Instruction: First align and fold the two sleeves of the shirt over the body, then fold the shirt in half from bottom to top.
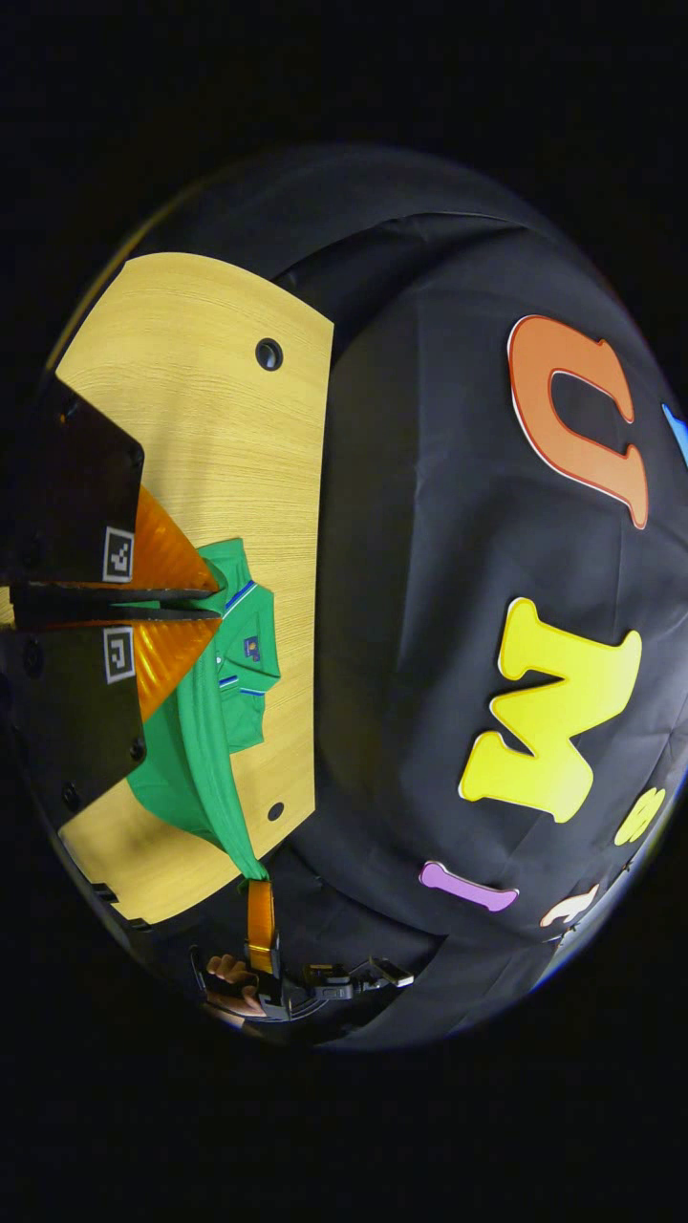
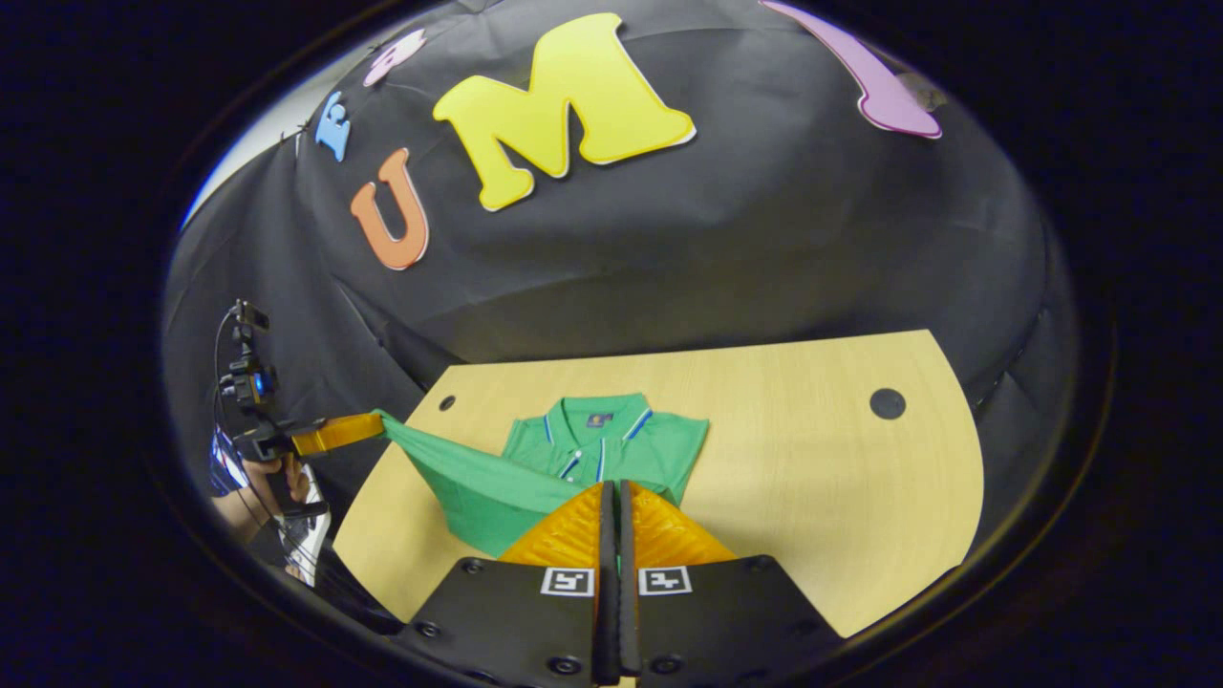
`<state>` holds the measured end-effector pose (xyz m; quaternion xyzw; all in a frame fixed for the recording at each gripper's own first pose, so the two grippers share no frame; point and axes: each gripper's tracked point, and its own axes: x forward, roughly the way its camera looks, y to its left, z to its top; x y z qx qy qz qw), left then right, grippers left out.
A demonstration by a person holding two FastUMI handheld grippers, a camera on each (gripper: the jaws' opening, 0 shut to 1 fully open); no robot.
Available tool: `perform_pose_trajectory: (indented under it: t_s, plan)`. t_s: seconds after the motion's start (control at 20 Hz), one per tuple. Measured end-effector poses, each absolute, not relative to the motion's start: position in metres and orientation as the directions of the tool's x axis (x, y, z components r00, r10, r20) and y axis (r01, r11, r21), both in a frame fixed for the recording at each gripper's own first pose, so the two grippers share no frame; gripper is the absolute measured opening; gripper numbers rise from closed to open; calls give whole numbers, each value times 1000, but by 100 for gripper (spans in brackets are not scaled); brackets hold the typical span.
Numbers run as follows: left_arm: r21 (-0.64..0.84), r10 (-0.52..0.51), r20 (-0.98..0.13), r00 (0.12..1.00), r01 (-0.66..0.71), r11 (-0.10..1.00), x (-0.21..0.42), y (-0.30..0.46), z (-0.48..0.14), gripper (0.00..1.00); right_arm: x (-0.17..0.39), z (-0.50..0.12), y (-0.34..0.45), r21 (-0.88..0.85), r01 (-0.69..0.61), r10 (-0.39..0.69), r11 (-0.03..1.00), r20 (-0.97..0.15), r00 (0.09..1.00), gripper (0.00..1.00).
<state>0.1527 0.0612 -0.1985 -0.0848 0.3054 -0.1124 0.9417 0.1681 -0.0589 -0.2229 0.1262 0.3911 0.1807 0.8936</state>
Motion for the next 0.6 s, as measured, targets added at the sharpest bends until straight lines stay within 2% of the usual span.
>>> perform_pose_trajectory:
  t_s: [0.1,0.15,0.2,0.6]
  plan:
    - [-214,-260,-555,790,166,963,166,62,-202,3,184,-226,-58,381,-211,422,900,-643,639,2]
    - [-207,-258,-554,791,170,963,172,62,-205,3,192,-229,-56,391,-203,424,898,-639,643,0]
    - [-207,-254,-552,795,164,965,180,63,-208,3,202,-233,-55,396,-194,420,898,-635,648,2]
    - [-226,-211,-559,802,98,969,239,74,-251,3,271,-273,-40,411,-147,392,899,-611,688,2]
